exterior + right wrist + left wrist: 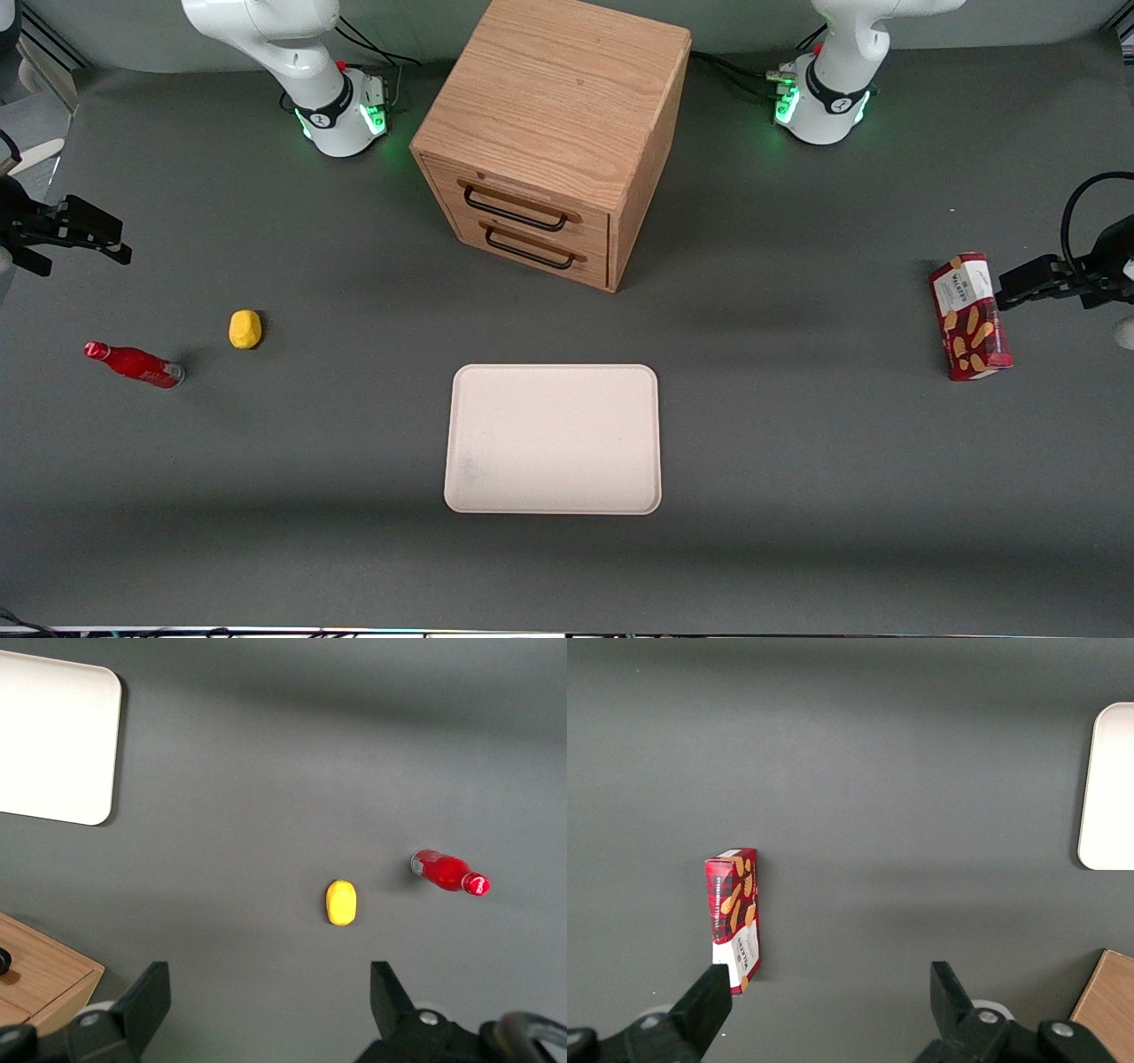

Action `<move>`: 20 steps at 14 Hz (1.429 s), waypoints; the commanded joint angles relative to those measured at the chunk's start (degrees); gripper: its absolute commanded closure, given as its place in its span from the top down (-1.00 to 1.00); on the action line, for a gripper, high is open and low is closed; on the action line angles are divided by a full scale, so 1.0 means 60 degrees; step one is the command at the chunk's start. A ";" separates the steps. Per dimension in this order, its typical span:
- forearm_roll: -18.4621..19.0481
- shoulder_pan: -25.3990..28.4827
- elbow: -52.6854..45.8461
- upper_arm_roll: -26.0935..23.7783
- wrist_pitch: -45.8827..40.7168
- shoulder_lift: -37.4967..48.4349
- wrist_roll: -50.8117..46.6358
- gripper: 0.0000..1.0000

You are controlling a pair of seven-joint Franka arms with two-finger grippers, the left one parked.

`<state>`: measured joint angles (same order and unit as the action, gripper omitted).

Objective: Place coke bottle on tray
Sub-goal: 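Move the right gripper over the red Coca-Cola bottle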

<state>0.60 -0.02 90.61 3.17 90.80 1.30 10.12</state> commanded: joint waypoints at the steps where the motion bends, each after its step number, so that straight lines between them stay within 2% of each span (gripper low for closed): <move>1: 0.0076 -0.0056 -0.0058 -0.0089 -0.0192 0.0076 -0.0250 1.00; 14: 0.0178 -0.0128 -0.0058 -0.0060 -0.0192 0.0033 -0.0075 1.00; 20: 0.0105 -0.1532 -0.0131 -0.0045 -0.0090 -0.0231 0.1679 1.00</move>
<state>0.64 -5.81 90.64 3.32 90.22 0.94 15.38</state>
